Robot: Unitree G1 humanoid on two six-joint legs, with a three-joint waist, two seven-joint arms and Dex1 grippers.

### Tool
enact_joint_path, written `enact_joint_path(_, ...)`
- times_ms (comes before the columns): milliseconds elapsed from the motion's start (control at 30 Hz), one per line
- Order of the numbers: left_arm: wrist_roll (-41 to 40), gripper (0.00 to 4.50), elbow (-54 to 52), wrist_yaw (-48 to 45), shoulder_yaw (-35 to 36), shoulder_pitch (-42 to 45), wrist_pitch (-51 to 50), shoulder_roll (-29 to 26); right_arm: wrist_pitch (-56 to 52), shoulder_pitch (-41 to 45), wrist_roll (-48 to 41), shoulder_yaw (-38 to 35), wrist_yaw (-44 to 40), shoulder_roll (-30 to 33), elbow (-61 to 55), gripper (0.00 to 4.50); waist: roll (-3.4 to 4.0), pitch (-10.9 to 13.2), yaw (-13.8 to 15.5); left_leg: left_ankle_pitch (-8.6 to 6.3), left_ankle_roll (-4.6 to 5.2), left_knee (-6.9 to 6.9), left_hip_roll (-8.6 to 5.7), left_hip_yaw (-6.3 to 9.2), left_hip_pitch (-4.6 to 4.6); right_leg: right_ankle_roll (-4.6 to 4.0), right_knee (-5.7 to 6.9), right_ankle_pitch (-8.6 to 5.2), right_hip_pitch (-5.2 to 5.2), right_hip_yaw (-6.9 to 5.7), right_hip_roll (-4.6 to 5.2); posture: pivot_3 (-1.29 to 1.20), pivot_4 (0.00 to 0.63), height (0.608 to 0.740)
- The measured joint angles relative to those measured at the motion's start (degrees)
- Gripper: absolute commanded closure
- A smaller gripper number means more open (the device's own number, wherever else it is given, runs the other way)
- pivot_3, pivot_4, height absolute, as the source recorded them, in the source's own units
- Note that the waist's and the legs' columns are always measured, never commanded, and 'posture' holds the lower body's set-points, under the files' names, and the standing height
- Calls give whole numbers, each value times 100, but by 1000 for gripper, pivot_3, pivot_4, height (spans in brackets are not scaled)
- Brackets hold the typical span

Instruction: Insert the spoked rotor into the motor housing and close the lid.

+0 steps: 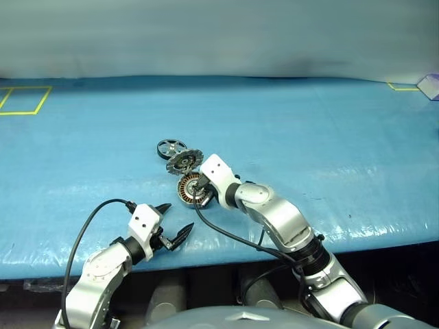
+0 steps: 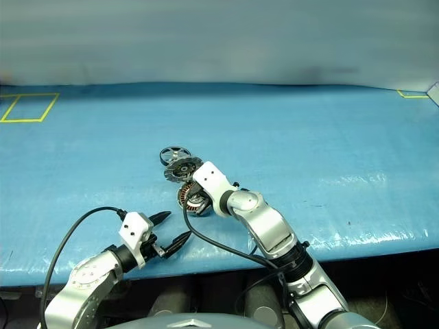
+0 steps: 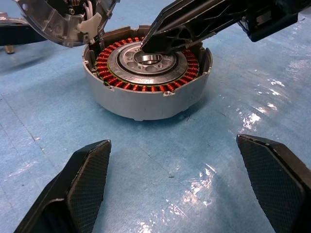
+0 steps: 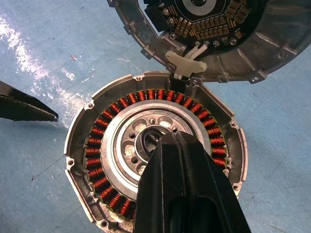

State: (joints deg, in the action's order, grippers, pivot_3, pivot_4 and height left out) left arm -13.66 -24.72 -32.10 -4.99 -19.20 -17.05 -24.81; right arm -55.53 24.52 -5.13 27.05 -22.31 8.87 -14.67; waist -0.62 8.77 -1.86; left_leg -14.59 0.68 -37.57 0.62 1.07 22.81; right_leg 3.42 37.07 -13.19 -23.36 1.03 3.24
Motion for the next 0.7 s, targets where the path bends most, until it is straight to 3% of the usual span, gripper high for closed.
enact_joint_path(700,6,0,27,-5,0,30,-2,-6,253,-115,22,220,-137,-21,-32,4462,0,0,-23,0,0,1,1,0,1,0,3,0,2,0,-1,0,150,740)
